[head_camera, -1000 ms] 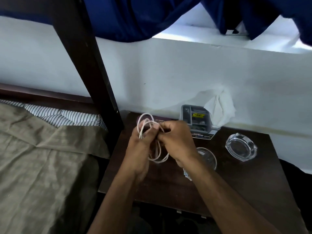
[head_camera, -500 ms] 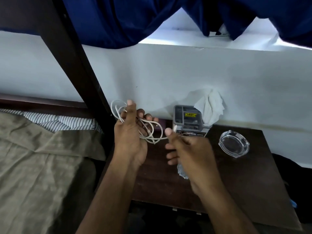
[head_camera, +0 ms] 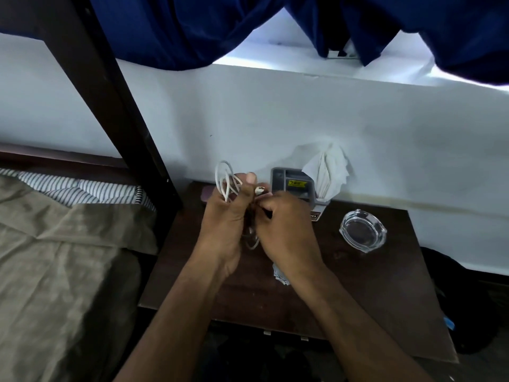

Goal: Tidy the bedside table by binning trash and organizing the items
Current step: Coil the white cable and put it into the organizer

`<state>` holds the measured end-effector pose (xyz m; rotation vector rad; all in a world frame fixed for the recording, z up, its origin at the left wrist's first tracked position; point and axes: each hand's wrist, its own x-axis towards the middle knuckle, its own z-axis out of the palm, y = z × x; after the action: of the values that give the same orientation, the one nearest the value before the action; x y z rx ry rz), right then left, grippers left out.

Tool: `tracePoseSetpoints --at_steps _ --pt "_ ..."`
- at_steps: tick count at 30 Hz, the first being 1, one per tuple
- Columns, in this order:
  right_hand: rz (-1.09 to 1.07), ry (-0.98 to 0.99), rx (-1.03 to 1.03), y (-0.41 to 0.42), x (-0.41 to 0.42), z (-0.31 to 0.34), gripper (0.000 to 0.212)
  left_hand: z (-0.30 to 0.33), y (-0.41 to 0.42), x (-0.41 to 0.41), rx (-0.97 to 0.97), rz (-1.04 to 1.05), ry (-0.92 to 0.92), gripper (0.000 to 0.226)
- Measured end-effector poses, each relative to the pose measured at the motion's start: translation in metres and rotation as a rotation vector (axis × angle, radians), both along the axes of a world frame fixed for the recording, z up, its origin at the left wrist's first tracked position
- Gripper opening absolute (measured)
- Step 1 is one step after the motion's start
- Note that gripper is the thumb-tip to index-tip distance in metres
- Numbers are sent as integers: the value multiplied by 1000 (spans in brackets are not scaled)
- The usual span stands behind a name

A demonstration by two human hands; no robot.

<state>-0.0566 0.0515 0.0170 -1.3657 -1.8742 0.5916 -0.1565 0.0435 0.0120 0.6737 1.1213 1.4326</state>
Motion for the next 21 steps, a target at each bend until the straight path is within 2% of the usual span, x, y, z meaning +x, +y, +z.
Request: tracePoseSetpoints --at_steps 5,8,12,14,16,19,21 --pt "102 -65 -71 5 4 6 17 -1 -7 12 85 6 90 32" --pt "270 -45 -162 8 15 10 23 -3 -1 1 7 88 71 32" --pt "388 55 -471 24 41 16 41 -1 2 -4 62 -168 38 40" --pt "467 91 -592 30 50 18 43 1 4 -2 95 -300 27 41" --pt "523 72 -598 34 53 20 44 2 9 -1 96 -391 94 45" --pt "498 4 -506 43 55 18 51 2 16 1 0 -467 111 68" --pt "468 -11 -463 50 56 15 41 -1 23 2 -20 -489 82 62"
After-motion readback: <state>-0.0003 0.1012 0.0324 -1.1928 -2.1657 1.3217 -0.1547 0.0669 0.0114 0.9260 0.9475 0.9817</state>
